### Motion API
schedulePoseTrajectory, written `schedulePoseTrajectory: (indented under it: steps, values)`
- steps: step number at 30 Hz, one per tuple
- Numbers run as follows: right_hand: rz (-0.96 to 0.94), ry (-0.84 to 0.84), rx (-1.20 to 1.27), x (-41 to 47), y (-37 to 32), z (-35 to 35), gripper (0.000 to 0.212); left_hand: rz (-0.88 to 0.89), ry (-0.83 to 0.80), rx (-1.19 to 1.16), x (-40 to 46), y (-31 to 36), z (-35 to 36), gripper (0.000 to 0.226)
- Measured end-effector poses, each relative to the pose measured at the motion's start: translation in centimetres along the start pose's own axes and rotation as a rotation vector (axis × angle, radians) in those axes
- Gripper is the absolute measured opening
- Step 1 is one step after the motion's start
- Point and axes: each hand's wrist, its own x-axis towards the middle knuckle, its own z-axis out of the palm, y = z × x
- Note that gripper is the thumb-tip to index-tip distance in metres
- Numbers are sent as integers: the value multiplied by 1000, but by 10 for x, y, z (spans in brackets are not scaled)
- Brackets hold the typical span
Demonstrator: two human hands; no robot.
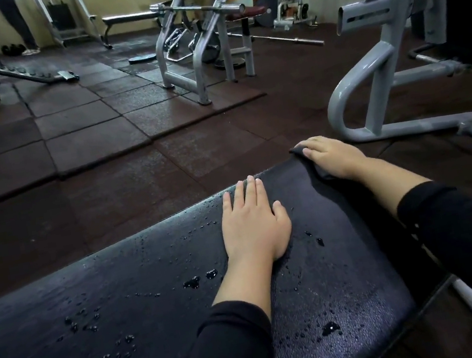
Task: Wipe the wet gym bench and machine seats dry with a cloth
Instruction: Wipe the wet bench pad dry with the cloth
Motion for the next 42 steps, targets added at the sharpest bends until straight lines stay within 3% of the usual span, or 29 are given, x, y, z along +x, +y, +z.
schedulePoseTrajectory:
  steps: [4, 8, 15, 19, 23, 28, 33, 37, 42]
  values:
    - [-4, 71, -32, -51, 7, -4, 42, 0, -3, 9, 0, 1, 1, 61]
    - [-88, 28, -161, -90, -23, 13, 46, 3, -10, 16, 1, 1, 1, 61]
    - [-220, -5, -98, -9, -47, 24, 39, -10, -17, 25, 4, 1, 1, 61]
    - [-82, -14, -58, 9, -3, 6, 38, -4, -9, 15, 3, 1, 1, 61]
    - [37, 32, -55, -33, 19, -4, 43, 2, -4, 8, 2, 1, 1, 61]
    - [-69, 40, -172, -76, -23, 18, 45, 0, -4, 17, 4, 2, 2, 61]
    - [-153, 21, -155, -17, -48, 27, 43, -9, 8, 16, 4, 0, 2, 61]
    - [-1, -8, -58, 12, -16, 8, 39, -7, -3, -2, 4, 1, 4, 61]
    - [133, 65, -47, -37, 14, -1, 42, -11, -17, -4, 5, 2, 2, 60]
